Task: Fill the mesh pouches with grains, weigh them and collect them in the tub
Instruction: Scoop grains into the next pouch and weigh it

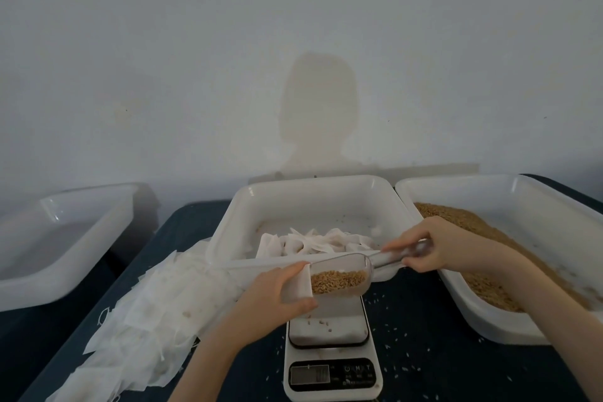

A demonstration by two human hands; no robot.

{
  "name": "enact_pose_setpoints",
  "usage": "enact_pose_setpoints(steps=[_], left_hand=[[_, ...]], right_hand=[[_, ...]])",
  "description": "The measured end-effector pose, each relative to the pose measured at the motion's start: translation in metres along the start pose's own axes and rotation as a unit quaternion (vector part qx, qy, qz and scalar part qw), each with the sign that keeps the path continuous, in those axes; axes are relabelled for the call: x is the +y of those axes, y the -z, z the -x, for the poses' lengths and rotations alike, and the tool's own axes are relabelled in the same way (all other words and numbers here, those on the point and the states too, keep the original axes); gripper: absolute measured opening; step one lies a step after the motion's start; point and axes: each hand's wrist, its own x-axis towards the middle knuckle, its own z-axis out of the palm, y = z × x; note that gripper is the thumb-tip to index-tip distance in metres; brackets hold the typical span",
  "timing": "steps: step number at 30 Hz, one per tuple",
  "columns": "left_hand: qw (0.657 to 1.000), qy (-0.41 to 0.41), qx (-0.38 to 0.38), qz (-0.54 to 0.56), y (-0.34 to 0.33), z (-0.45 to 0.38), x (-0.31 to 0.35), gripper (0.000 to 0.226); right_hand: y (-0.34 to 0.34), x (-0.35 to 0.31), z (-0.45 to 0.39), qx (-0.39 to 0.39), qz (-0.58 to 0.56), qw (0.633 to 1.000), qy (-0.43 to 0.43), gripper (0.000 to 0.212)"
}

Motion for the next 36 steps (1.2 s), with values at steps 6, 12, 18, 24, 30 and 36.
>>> enact_pose_setpoints(steps=[6,12,18,24,30,36], left_hand=[[0.998,0.020,-0.002,0.059,-0.007,-0.005,-0.002,0.061],[0.991,0.012,0.028,0.131,-0.026,-0.004,0.005,0.036],[0.975,0.000,0.101,0.197,-0.036,-0.009,0.007,0.035],[0.971,0.019,0.134,0.197,-0.042,-0.013,0.005,0.050],[0.969,0.000,0.141,0.202,-0.041,-0.013,0.004,0.037],[0.967,-0.027,0.154,0.201,-0.046,-0.019,0.008,0.018]], right_hand=[[0.006,-0.022,-0.003,0.018,0.017,1.000,-0.005,0.028],[0.017,-0.068,-0.022,0.069,0.268,0.961,-0.004,0.021],[0.009,-0.103,-0.040,0.107,0.492,0.859,0.090,0.028],[-0.015,-0.119,-0.040,0.143,0.612,0.766,0.138,0.049],[-0.015,-0.123,-0.033,0.146,0.636,0.743,0.151,0.056],[-0.023,-0.129,-0.032,0.181,0.686,0.678,0.191,0.061]])
